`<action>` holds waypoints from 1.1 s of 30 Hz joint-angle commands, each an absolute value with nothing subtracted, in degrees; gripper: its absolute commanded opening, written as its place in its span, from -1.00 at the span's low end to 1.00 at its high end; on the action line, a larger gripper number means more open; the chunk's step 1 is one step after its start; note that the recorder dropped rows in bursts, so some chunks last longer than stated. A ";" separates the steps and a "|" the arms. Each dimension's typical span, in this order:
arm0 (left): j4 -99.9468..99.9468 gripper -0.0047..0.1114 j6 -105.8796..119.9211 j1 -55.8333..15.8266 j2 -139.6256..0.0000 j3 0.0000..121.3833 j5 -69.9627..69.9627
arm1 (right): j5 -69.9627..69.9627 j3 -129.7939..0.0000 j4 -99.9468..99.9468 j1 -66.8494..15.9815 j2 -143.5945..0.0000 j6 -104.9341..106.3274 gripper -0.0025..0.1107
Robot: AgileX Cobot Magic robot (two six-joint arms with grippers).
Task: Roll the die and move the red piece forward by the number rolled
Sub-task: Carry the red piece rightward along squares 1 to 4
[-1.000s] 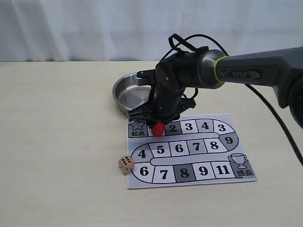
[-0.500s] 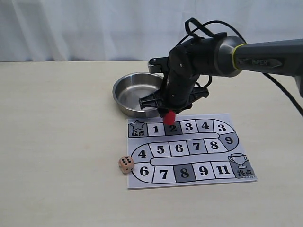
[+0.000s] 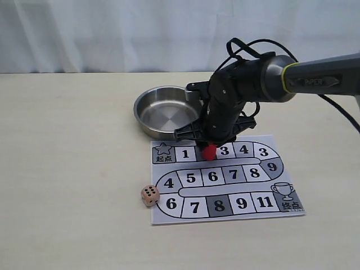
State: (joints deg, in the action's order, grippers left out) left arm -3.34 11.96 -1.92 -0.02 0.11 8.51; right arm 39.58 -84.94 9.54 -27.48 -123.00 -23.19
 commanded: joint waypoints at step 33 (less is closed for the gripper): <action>-3.11 -0.92 11.74 -1.99 0.00 0.00 8.17 | 38.77 -83.29 14.46 -21.39 -117.51 -23.33 -0.88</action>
